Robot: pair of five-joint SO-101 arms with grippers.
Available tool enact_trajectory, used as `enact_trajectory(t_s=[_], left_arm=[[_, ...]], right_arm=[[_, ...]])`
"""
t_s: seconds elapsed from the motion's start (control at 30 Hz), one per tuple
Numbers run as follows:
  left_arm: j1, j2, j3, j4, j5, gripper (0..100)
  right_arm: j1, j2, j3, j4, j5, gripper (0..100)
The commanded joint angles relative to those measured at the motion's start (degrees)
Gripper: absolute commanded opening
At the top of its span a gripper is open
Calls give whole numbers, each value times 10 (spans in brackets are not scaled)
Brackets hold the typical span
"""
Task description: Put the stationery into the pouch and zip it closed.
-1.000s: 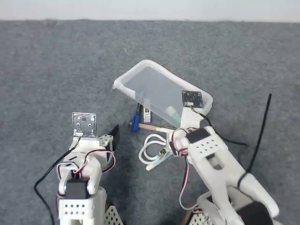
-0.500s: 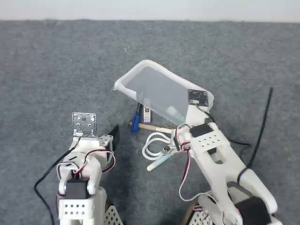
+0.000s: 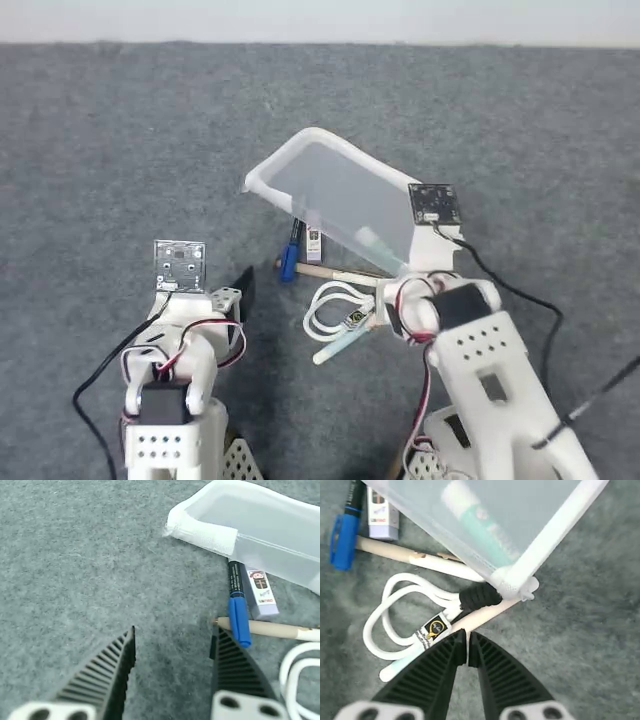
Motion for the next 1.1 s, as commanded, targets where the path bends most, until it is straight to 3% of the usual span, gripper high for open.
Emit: enact_trajectory(t_s=[0.0,0.07,0.27,0.73,1.07], left_arm=[[-4,-12,-8,-13,7,232],[-4,-12,-8,-13,7,232],[-4,-12,-8,-13,7,232],[-4,-12,-8,-13,7,232],[-4,-12,-8,-13,7,232]], right_arm=[[6,-33,-31,4,11,6],[3,-33,-25,-11,10,16],[2,-2,4,-55,-61,175],[2,165,3,-190,-84,175],[2,264,-49,-192,-87,175]])
